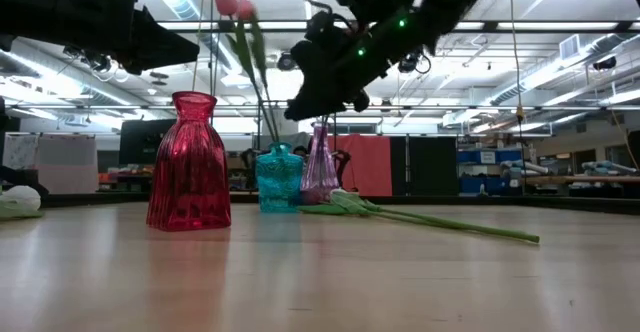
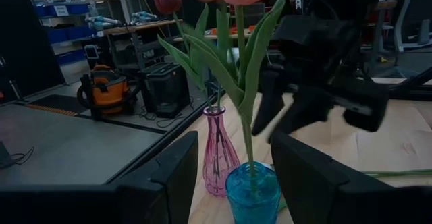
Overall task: Sort flowers into vase by color
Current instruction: Put the white flower into the red vase
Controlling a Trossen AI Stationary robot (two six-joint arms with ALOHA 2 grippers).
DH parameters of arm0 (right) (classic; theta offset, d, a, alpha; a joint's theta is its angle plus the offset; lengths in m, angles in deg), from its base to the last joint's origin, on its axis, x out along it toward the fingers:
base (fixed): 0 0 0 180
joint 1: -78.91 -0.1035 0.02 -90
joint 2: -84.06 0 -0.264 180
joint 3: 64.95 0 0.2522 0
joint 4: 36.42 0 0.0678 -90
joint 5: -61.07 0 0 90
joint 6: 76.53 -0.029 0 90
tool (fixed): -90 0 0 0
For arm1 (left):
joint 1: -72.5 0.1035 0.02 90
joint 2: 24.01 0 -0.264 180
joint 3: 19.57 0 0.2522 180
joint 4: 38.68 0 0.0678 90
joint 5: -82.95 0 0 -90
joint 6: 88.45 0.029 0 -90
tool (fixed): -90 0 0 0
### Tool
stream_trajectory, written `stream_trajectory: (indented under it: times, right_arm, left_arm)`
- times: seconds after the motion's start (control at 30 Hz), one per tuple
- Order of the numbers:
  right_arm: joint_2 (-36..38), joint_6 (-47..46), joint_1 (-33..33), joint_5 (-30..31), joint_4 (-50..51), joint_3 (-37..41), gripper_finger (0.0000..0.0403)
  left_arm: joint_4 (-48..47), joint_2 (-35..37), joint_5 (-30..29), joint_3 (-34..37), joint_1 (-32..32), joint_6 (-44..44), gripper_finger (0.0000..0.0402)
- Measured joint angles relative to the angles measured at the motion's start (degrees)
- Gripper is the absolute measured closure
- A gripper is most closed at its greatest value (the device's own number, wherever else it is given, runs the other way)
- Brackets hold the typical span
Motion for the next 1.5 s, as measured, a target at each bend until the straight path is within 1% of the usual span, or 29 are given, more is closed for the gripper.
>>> stream_trajectory:
  times: [0.07, 0.17, 0.33, 0.43, 0.6, 0.7, 0.83, 1.07, 1.13, 1.2, 1.27, 1.33, 1.37, 1.4, 1.5]
  right_arm:
    - [0.3, -1.9, -0.3, -1.4, 9.1, -2.4, 0.0277]
    - [0.3, -6.7, -0.7, -3.1, 19.1, -4.4, 0.0266]
    - [0.2, -16.7, -1.2, -3.7, 27.0, -2.9, 0.0270]
    - [0.0, -20.7, -1.7, -3.3, 30.3, -1.7, 0.0276]
    - [-0.1, -23.5, -2.9, -2.8, 35.0, -1.7, 0.0279]
    - [-1.2, -25.6, -3.5, -3.4, 36.0, -1.7, 0.0279]
    - [-4.4, -27.0, -4.4, -4.5, 36.5, -1.6, 0.0279]
    - [-5.2, -29.3, -5.0, -5.5, 41.7, -1.9, 0.0280]
    - [-5.4, -29.4, -5.0, -7.1, 42.0, -2.0, 0.0287]
    - [-5.4, -29.4, -5.0, -7.9, 43.0, -2.0, 0.0305]
    - [-5.4, -29.9, -5.0, -7.9, 43.6, -2.0, 0.0336]
    - [-5.1, -30.3, -4.9, -8.1, 44.3, -2.0, 0.0374]
    - [-5.0, -30.2, -4.9, -8.3, 44.5, -2.0, 0.0386]
    - [-4.8, -30.0, -4.9, -8.6, 44.7, -2.0, 0.0390]
    - [-3.6, -29.8, -4.9, -9.2, 46.9, -1.9, 0.0386]
  left_arm:
    - [0.0, 0.0, 0.0, 0.0, 0.0, 0.0, 0.0210]
    - [0.0, 0.0, 0.0, 0.0, 0.0, 0.0, 0.0210]
    - [0.2, 0.0, 0.0, 0.0, 0.0, 0.0, 0.0210]
    - [0.2, 0.0, 0.0, 0.0, 0.0, 0.0, 0.0210]
    - [0.3, 0.0, 0.0, 0.0, 0.0, -0.2, 0.0210]
    - [0.4, 0.0, 0.0, 0.0, 0.0, -0.2, 0.0210]
    - [0.3, 0.0, 0.0, 0.0, 0.0, -0.2, 0.0210]
    - [-0.4, -0.3, -0.1, 0.0, 0.0, -0.2, 0.0210]
    - [-0.7, -0.4, -0.2, 0.0, 0.0, -0.2, 0.0210]
    - [-0.6, -0.6, -0.2, 0.0, 0.1, -0.1, 0.0210]
    - [-0.8, -0.7, -0.2, 0.0, 0.1, -0.1, 0.0210]
    - [-0.8, -0.7, -0.2, 0.0, 0.2, -0.1, 0.0210]
    - [-0.8, -0.7, -0.2, 0.0, 0.2, -0.1, 0.0210]
    - [-1.0, -0.7, -0.2, 0.0, 0.2, -0.1, 0.0210]
    - [-1.3, -0.7, -0.2, 0.0, 0.2, 0.0, 0.0210]
